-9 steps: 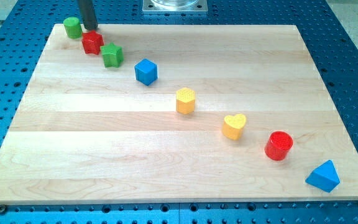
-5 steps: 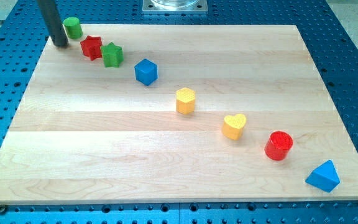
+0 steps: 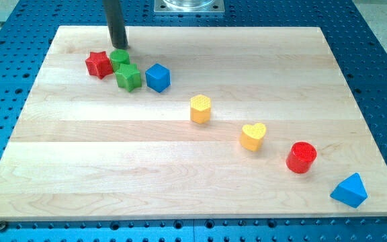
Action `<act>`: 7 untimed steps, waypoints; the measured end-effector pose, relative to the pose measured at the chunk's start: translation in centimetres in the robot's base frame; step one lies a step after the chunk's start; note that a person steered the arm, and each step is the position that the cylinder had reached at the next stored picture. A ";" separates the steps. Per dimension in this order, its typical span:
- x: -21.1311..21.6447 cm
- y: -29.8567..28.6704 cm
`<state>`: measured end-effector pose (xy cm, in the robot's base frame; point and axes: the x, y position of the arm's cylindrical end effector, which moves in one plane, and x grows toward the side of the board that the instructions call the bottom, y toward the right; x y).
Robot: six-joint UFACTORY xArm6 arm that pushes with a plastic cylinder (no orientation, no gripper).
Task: Slide the green circle to the top of the green star
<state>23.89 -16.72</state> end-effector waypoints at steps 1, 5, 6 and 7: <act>3.4 -2.3; 4.5 4.8; 5.7 15.4; 12.3 25.2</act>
